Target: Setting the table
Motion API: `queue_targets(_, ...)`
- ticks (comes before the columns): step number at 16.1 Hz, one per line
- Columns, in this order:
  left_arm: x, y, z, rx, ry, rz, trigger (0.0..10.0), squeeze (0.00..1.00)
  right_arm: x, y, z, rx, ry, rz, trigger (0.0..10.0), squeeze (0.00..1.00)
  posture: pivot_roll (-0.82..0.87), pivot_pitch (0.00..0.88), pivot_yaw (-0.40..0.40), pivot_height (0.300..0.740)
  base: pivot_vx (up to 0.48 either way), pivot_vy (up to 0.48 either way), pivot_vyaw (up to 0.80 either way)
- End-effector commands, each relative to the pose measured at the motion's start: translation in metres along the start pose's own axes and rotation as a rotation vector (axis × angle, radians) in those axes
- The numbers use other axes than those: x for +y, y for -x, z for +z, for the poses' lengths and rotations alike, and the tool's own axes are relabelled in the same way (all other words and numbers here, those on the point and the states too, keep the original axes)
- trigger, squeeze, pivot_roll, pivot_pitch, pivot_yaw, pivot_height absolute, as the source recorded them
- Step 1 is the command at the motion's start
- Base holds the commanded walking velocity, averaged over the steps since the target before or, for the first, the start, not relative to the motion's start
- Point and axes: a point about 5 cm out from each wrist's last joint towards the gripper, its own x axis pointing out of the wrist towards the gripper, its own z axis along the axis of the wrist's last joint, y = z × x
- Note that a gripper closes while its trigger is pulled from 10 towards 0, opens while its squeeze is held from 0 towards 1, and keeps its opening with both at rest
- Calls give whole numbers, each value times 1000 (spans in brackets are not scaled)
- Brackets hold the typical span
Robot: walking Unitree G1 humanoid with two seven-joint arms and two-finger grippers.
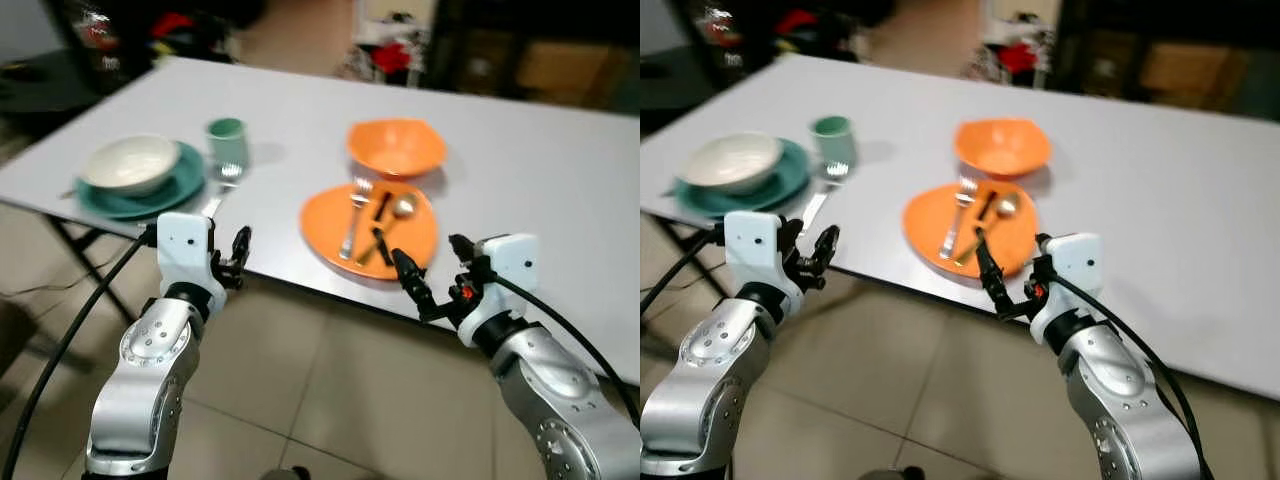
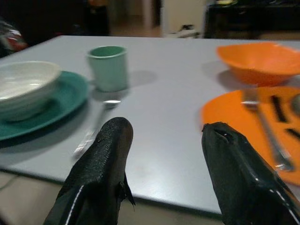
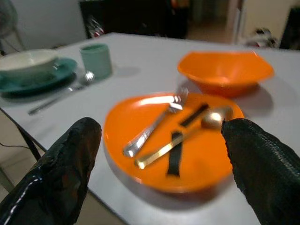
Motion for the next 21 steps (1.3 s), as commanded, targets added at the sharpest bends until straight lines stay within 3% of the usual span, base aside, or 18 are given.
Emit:
queue_targets(1, -4, -4, 8, -25, -40, -36, 10000, 0, -5, -1, 6, -25, 15, -31, 10000, 0, 10, 0, 23, 740, 0, 0, 800)
queue_targets(2, 1, -6, 17, -57, -12, -27, 10000, 0, 0, -4, 13, -46, -14, -15, 10000, 0, -2, 0, 27, 740, 0, 0, 800)
queue_targets(3, 9, -7, 12, -48, 7, 39, 10000, 0, 4, -4, 14, -55, -60, 33, 10000, 0, 0, 0, 34, 740, 0, 0, 800)
queue_targets(5, 14, -5, -6, 32, -50, 99, 10000, 0, 0, -1, 3, -19, -67, 6, 10000, 0, -3, 0, 23, 740, 0, 0, 800)
queue_targets(7, 15, -4, 5, -10, -54, 36, 10000, 0, 10, -2, 10, -43, -102, 40, 10000, 0, -4, 0, 41, 740, 0, 0, 800)
queue_targets(10, 3, -1, -3, 1, -47, -3, 10000, 0, 8, 2, -8, 7, -101, 57, 10000, 0, 3, 0, 47, 740, 0, 0, 800)
queue_targets(11, 4, 1, 5, -17, -88, -22, 10000, 0, 7, 1, 2, -16, -143, 13, 10000, 0, 3, 0, 50, 740, 0, 0, 800)
queue_targets(12, 6, 1, 2, -10, -73, -2, 10000, 0, 7, 2, 6, -56, -189, 18, 10000, 0, -6, 0, 82, 740, 0, 0, 800)
queue_targets(14, 3, -2, -5, 11, -55, 9, 10000, 0, 2, 5, -3, -40, -174, 6, 10000, 0, -4, 0, 88, 740, 0, 0, 800)
queue_targets(15, -2, -6, 1, -20, -80, -27, 10000, 0, 1, 6, -7, -22, -164, -3, 10000, 0, 9, 0, 57, 740, 0, 0, 800)
queue_targets(16, 1, -7, 10, -48, -43, -11, 10000, 0, 5, 4, -1, -32, -163, 21, 10000, 0, 2, 0, 66, 740, 0, 0, 800)
queue_targets(19, -1, -11, -2, -2, -66, 20, 10000, 0, -2, 3, -18, 39, -67, -9, 10000, 0, 1, 0, 71, 740, 0, 0, 800)
queue_targets(21, 4, -9, -1, 1, -16, 35, 10000, 0, 5, 0, -6, -13, -95, -12, 10000, 0, -20, 0, 83, 740, 0, 0, 800)
